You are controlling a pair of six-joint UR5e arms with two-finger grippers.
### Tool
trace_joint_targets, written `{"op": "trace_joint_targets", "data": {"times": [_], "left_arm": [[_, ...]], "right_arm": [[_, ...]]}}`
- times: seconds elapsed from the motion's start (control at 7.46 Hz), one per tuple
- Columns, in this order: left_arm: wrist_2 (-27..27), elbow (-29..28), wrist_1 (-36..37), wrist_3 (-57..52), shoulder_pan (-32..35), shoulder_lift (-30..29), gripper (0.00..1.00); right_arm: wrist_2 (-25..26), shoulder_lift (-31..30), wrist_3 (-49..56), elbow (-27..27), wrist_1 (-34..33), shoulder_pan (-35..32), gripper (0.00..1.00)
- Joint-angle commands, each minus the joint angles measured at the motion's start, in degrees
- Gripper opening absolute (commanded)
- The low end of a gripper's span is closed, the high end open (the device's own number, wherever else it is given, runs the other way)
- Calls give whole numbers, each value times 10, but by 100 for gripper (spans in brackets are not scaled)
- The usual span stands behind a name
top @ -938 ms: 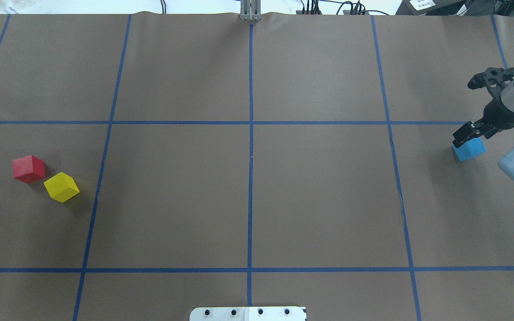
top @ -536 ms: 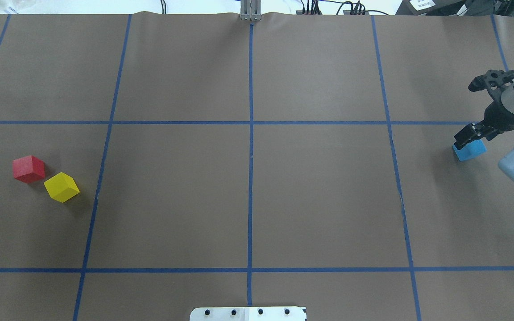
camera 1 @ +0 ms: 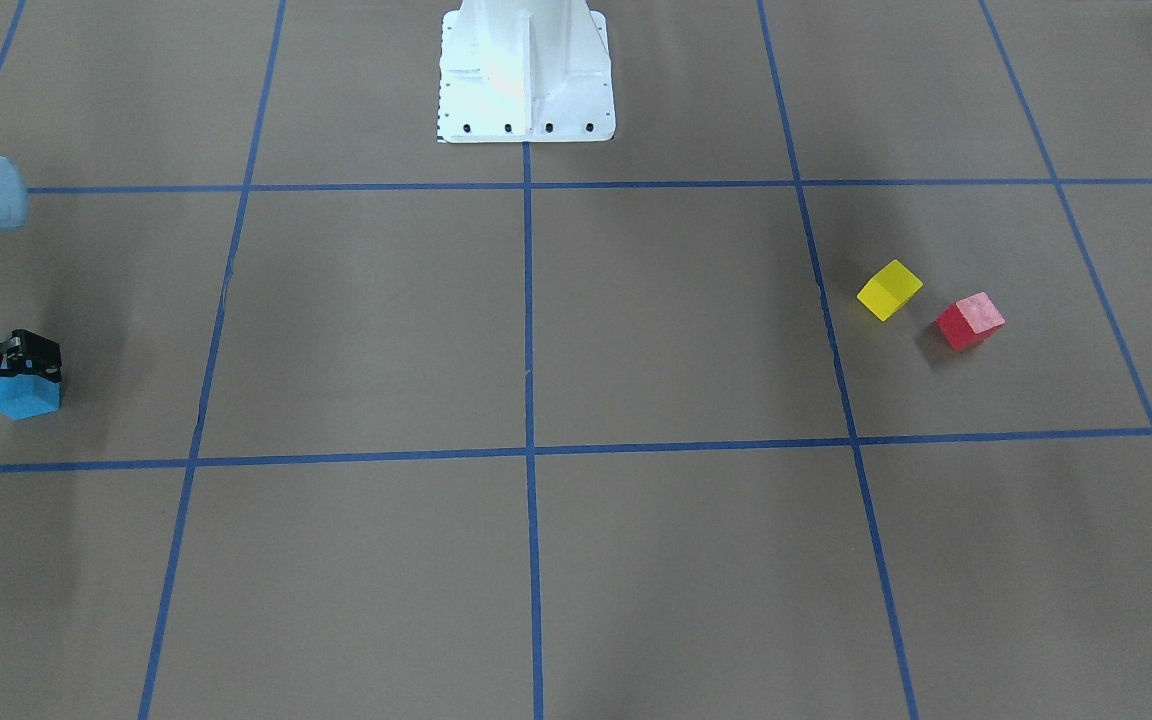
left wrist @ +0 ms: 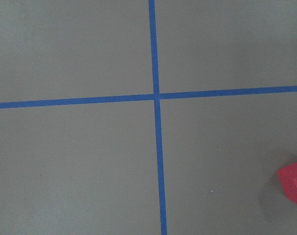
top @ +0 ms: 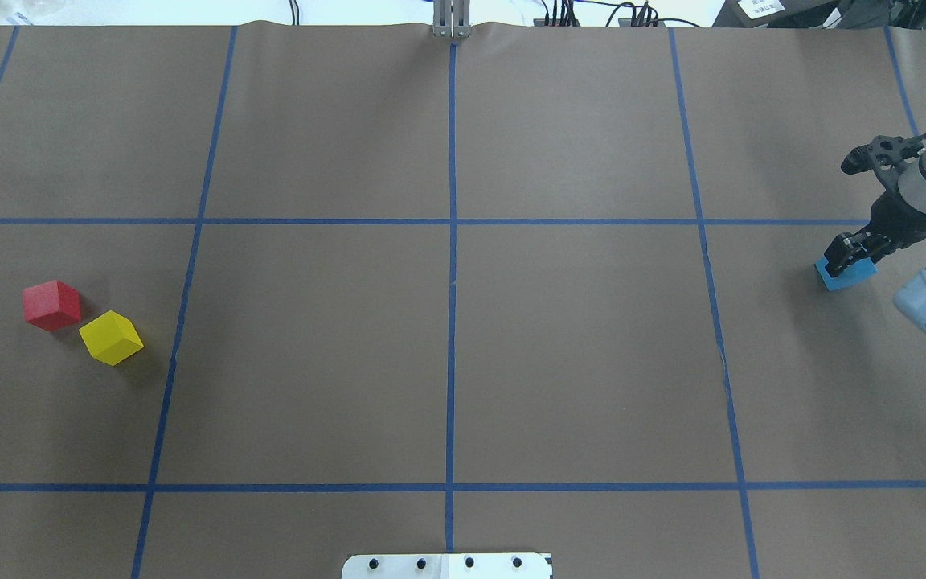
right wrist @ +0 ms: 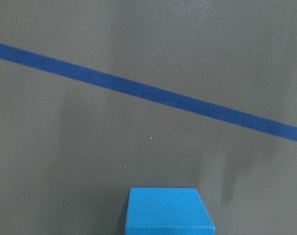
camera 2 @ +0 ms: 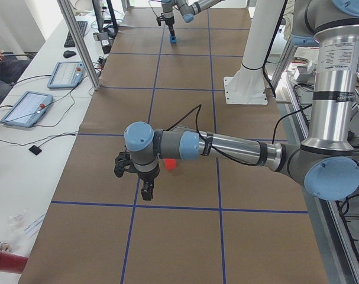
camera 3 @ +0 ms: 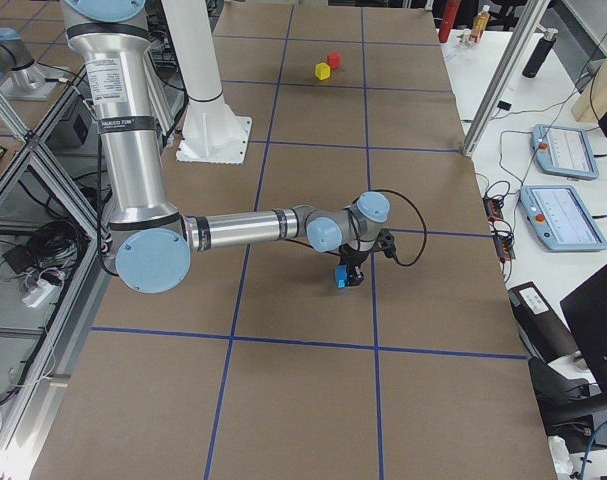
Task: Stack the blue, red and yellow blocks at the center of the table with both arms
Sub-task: 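Lower the right gripper over the blue cube and close on it, then lift the blue cube and carry it with the right gripper to the table center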
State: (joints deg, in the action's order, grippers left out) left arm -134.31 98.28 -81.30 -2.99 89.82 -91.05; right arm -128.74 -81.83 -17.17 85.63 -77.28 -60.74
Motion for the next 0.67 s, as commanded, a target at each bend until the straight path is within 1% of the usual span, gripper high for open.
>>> {"op": "trace_joint_targets", "data": {"times": [0.0,0.13,0.27,0.4,0.54], "left_arm": [[-1,5,1,0,0,0,100],[-1,5,1,0,0,0,100],[0,5,1,1,0,0,100],[4,20,3,1,0,-2,100],[4,34,3,1,-1,-4,100]], "right_arm": [[-2,1,1,10,-1,-4,0],[-12,16,-1,38,-21,-27,0],[-43,57,-1,65,-104,-35,0],[-43,125,-3,76,-197,-33,0],[-39,183,-14,75,-247,-4,0]]}}
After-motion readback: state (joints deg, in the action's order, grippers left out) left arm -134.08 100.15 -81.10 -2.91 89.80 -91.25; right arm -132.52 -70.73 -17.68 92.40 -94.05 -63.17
